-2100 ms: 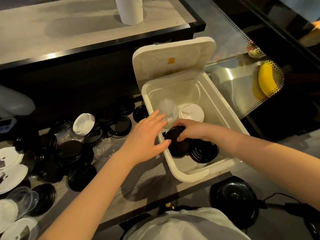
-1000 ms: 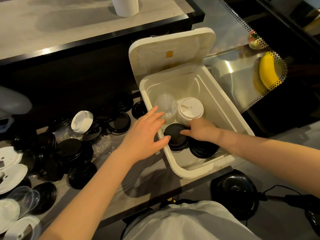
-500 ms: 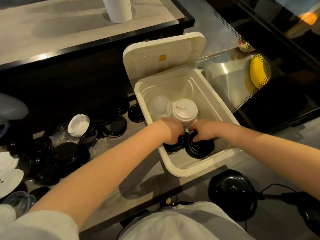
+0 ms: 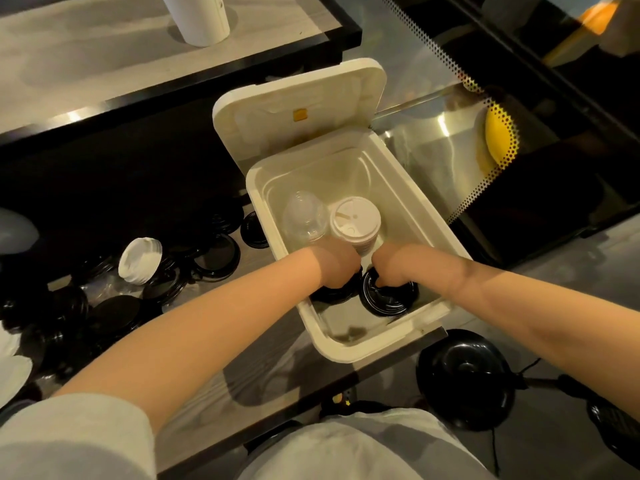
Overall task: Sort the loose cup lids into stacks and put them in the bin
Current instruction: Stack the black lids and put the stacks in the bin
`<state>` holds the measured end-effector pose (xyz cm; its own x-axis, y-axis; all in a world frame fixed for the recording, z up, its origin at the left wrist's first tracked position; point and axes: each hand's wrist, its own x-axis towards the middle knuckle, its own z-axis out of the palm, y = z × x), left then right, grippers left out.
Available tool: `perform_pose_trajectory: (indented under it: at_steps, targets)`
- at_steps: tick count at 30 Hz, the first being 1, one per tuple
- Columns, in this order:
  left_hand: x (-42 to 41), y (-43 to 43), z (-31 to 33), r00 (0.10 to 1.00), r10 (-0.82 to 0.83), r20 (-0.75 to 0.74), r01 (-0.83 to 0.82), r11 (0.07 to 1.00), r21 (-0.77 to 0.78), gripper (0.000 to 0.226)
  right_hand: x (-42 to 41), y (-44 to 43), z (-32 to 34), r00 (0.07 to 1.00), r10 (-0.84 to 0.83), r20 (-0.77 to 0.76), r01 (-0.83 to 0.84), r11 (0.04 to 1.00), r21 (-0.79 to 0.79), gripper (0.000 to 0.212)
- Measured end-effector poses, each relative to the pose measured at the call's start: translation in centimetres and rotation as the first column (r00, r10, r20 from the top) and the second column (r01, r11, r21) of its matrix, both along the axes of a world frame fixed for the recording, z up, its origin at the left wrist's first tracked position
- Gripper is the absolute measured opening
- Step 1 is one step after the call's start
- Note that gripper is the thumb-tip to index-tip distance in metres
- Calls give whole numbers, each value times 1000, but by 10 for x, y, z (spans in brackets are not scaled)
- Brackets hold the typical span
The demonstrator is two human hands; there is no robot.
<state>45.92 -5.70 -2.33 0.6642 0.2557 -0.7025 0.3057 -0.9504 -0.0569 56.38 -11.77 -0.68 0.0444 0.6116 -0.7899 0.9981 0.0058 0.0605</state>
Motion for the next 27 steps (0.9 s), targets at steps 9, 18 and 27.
perform_pose_trajectory:
  at_steps: [9,18,27]
  targets:
    - [-6,2,7,988,19,151,-16,1000,-19,34,6,-4,8,998,-36,-53,41,993,107,39]
    - [-56,22,59,895,147,421,-196,978,73,39,1,-15,38,956,-171,-237,253,890,380,49]
    - [-161,17,106,712,271,648,-416,906,78,40,-85,-16,92,954,-112,-278,270,723,636,48]
